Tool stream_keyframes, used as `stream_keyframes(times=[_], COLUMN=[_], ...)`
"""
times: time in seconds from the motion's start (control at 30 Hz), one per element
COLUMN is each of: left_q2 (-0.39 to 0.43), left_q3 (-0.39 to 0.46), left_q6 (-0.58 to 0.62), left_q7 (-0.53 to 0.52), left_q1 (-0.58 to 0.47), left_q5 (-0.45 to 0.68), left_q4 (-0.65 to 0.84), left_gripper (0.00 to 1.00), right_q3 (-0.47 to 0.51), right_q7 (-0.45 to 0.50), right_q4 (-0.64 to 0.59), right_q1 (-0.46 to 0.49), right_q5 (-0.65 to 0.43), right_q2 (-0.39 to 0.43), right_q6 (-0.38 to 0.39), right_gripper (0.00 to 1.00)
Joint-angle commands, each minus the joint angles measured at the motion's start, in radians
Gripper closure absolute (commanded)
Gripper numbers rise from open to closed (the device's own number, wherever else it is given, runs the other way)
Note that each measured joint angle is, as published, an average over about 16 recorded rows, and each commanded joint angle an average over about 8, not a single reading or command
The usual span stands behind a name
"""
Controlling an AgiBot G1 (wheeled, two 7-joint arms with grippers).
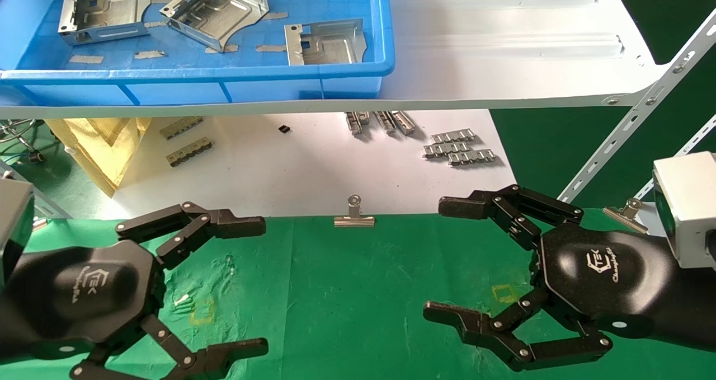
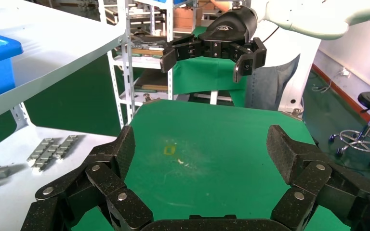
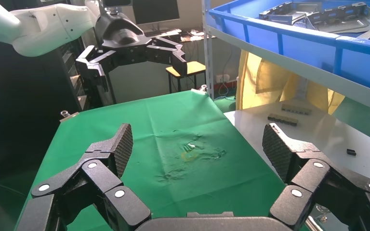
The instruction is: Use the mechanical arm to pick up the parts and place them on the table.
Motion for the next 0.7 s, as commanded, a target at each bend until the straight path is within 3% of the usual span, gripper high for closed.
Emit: stream_keyframes(times=[0.03,0.7], left_q2=[0.0,0.0], left_q3=[0.0,0.0], left_q6=[0.0,0.0], left_q7=[0.0,0.0], left_q1=[0.0,0.0], left_q5=[0.0,0.0], left_q4=[0.0,0.0], left_gripper=[0.0,0.0], right_q3=[0.0,0.0], right_q7=[0.0,0.0], right_q4=[0.0,0.0], right_q1=[0.0,0.0], right_q5=[0.0,0.0], right_q2=[0.0,0.0], right_q6=[0.0,0.0], right_gripper=[0.0,0.0])
